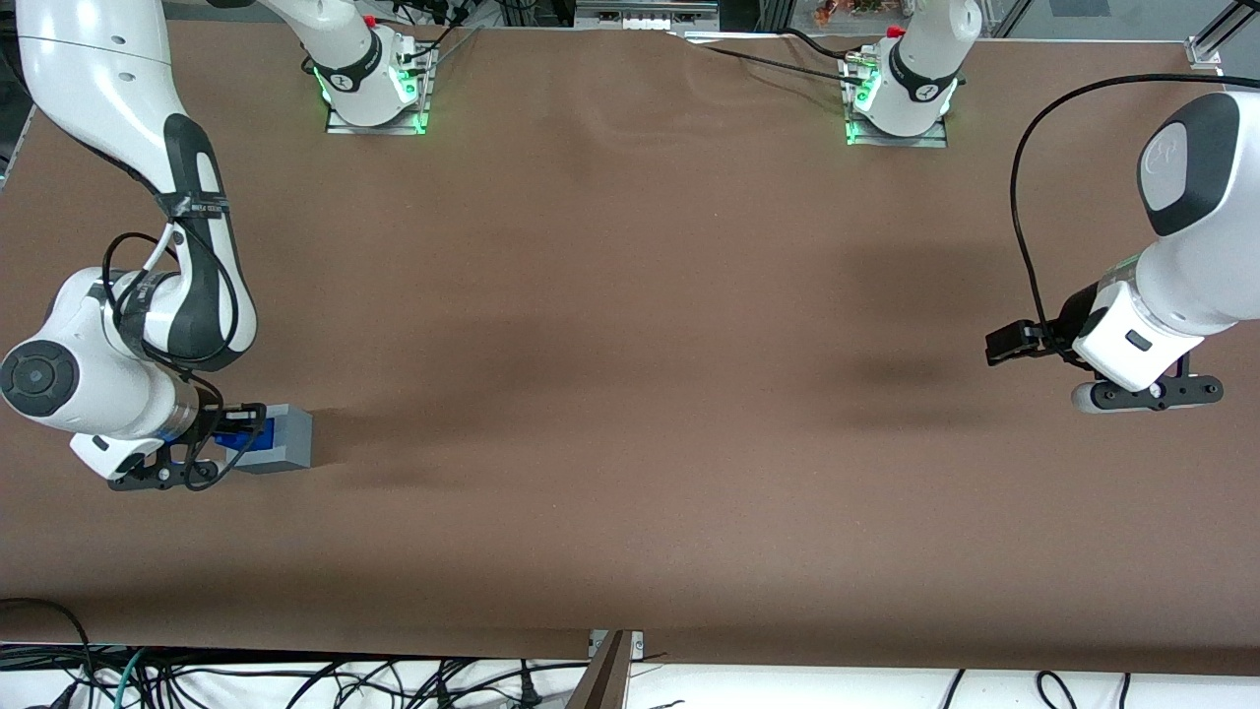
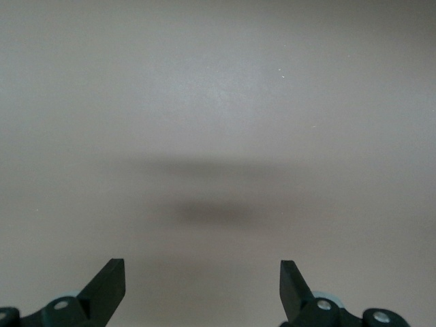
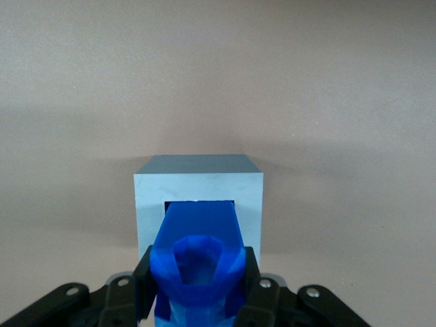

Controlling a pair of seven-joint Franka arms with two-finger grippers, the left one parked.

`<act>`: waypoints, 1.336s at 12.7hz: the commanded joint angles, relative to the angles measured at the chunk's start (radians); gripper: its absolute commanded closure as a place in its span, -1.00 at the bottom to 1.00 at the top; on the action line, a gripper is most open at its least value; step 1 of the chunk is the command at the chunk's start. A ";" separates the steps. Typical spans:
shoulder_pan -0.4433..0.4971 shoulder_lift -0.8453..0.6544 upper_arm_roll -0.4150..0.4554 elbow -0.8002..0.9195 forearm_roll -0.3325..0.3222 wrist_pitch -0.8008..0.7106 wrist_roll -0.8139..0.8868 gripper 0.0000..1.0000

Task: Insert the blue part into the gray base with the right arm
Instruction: 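Lower the blue part into the gray base's square hole, then open the right gripper and raise it off the blue part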

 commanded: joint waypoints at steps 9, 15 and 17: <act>0.021 -0.101 0.010 0.069 0.017 -0.043 0.004 -1.00; 0.068 -0.196 0.009 0.098 0.031 -0.216 0.018 -1.00; 0.069 -0.229 0.010 0.114 0.005 -0.236 0.017 -1.00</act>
